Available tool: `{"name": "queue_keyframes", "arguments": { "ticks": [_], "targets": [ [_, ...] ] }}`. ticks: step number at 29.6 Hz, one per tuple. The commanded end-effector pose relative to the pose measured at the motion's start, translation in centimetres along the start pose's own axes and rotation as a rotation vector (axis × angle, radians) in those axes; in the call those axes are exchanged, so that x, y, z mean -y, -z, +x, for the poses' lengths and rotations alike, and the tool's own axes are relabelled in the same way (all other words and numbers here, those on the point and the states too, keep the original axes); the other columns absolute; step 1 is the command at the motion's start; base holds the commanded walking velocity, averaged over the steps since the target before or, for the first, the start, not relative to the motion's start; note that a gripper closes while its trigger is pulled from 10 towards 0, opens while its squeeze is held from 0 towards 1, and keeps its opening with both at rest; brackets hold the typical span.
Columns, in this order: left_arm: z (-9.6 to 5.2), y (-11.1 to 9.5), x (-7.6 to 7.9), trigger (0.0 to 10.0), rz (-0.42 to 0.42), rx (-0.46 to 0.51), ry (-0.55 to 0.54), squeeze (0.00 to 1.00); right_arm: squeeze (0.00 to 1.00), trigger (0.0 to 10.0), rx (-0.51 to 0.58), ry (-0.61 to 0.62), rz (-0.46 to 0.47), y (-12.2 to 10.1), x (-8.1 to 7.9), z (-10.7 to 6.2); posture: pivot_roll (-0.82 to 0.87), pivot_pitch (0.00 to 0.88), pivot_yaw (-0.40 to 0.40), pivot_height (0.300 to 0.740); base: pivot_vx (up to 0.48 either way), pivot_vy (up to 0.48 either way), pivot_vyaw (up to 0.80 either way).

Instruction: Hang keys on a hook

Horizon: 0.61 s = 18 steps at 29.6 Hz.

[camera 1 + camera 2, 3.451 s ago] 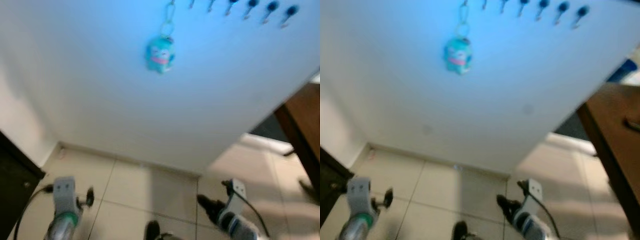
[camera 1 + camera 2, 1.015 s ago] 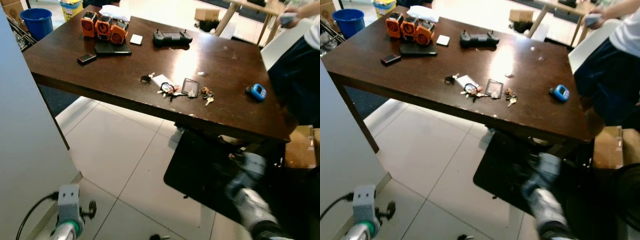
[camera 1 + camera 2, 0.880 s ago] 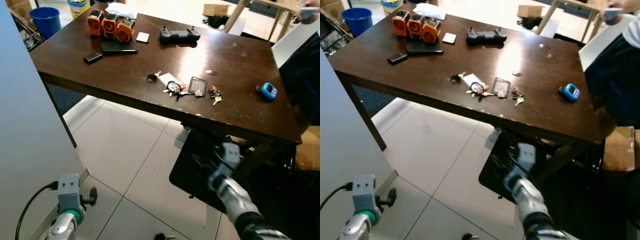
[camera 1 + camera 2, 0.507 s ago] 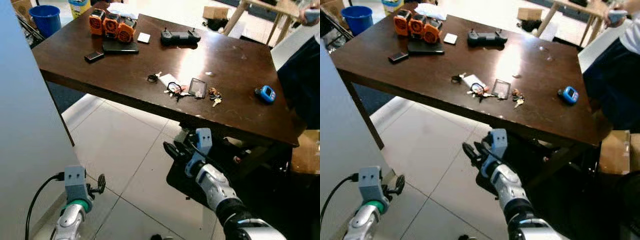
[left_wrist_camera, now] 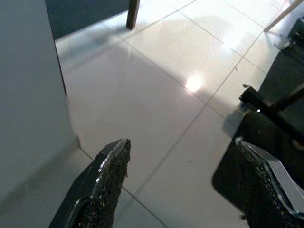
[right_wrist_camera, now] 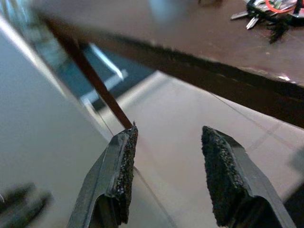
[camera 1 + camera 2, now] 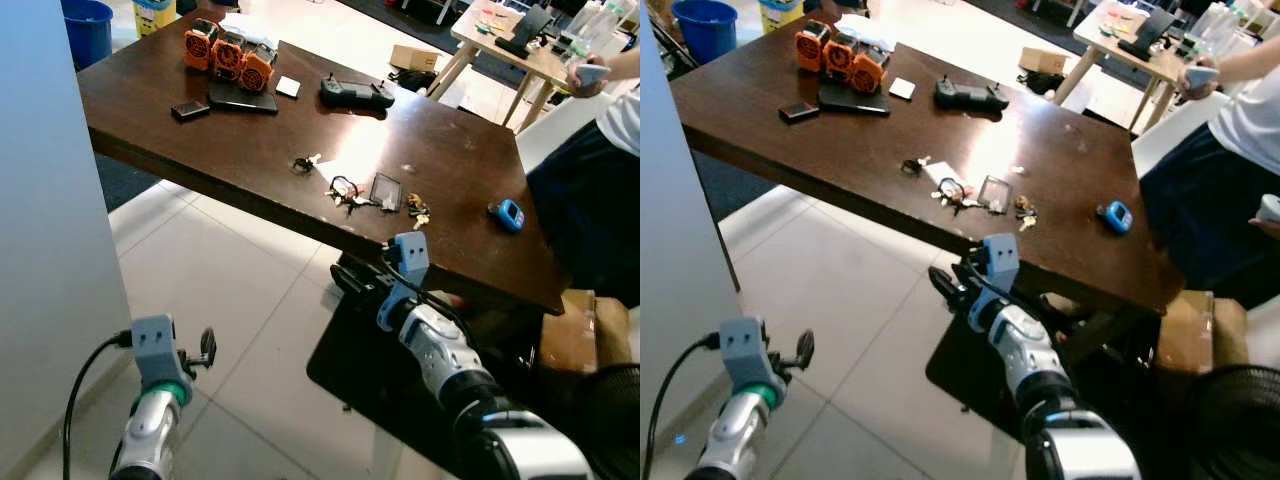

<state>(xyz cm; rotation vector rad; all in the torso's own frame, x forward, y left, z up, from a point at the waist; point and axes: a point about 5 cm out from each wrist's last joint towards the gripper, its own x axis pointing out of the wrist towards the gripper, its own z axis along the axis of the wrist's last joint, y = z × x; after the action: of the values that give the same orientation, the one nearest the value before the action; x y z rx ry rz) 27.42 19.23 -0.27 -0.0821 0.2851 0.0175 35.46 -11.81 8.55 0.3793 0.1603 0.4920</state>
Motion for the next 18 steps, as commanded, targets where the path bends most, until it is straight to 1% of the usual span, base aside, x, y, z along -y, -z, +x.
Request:
{"name": "queue_keyframes", "arguments": {
  "ticks": [1, 2, 3, 4, 5, 6, 7, 8, 9, 10, 11, 15, 18],
  "targets": [
    [-0.3, 0.7, 0.2, 10.0, 0.023, -0.042, 0.035, 0.00, 0.00, 10.0, 0.005, 0.062, 0.056, 0.8, 0.8, -0.7, 0.19, 0.000, -0.058, 0.740, 0.000, 0.000, 0.00],
    [-0.2, 0.5, 0.2, 10.0, 0.043, -0.045, 0.058, 0.00, 0.00, 10.0, 0.031, 0.085, 0.091, 0.9, 0.9, -0.8, 0.18, 0.000, 0.005, 0.740, 0.000, 0.000, 0.00],
    [-0.1, 0.4, 0.2, 10.0, 0.056, -0.046, 0.073, 0.00, 0.00, 10.0, 0.047, 0.100, 0.114, 1.0, 1.0, -0.9, 0.18, 0.000, 0.005, 0.740, 0.000, 0.000, 0.00],
    [0.1, 0.2, 0.2, 10.0, 0.073, -0.045, 0.093, 0.00, 0.00, 10.0, 0.064, 0.113, 0.140, 1.1, 1.0, -1.0, 0.17, 0.000, 0.035, 0.740, 0.000, 0.000, 0.00],
    [0.1, 0.2, 0.2, 10.0, 0.073, -0.045, 0.093, 0.00, 0.00, 10.0, 0.064, 0.113, 0.140, 1.1, 1.0, -1.0, 0.17, 0.000, 0.035, 0.740, 0.000, 0.000, 0.00],
    [0.2, -0.1, 0.2, 10.0, 0.087, -0.042, 0.108, 0.00, 0.00, 10.0, 0.076, 0.125, 0.160, 1.3, 1.1, -1.1, 0.16, 0.000, 0.056, 0.740, 0.000, 0.000, 0.00],
    [0.5, -0.6, 0.3, 10.0, 0.098, -0.033, 0.125, 0.00, 0.00, 10.0, 0.085, 0.134, 0.167, 1.4, 1.1, -1.1, 0.15, 0.000, 0.082, 0.740, 0.000, 0.000, 0.00],
    [0.7, -0.9, 0.3, 10.0, 0.105, -0.026, 0.135, 0.00, 0.00, 10.0, 0.091, 0.140, 0.170, 1.4, 1.1, -1.2, 0.15, 0.000, 0.082, 0.740, 0.000, 0.000, 0.00],
    [1.1, -1.5, 0.4, 10.0, 0.114, -0.014, 0.148, 0.00, 0.00, 10.0, 0.099, 0.147, 0.173, 1.4, 1.1, -1.2, 0.14, 0.000, 0.107, 0.740, 0.000, 0.000, 0.00],
    [1.4, -2.1, 0.6, 10.0, 0.121, -0.001, 0.159, 0.00, 0.00, 10.0, 0.106, 0.152, 0.176, 1.4, 1.2, -1.2, 0.14, 0.000, 0.107, 0.740, 0.000, 0.000, 0.00],
    [2.1, -3.3, 1.0, 10.0, 0.139, 0.033, 0.183, 0.00, 0.00, 10.0, 0.118, 0.157, 0.173, 1.2, 1.3, -1.3, 0.13, 0.000, 0.122, 0.740, 0.000, 0.000, 0.00],
    [2.4, -4.2, 1.3, 10.0, 0.147, 0.059, 0.197, 0.00, 0.00, 10.0, 0.132, 0.160, 0.171, 1.0, 1.5, -1.4, 0.12, 0.000, 0.125, 0.740, 0.000, 0.000, 0.00],
    [3.0, -5.6, 1.7, 10.0, 0.154, 0.112, 0.212, 0.00, 0.00, 10.0, 0.174, 0.177, 0.173, 0.1, 2.2, -1.7, 0.12, 0.000, 0.112, 0.740, 0.000, 0.000, 0.00]
  ]
}}
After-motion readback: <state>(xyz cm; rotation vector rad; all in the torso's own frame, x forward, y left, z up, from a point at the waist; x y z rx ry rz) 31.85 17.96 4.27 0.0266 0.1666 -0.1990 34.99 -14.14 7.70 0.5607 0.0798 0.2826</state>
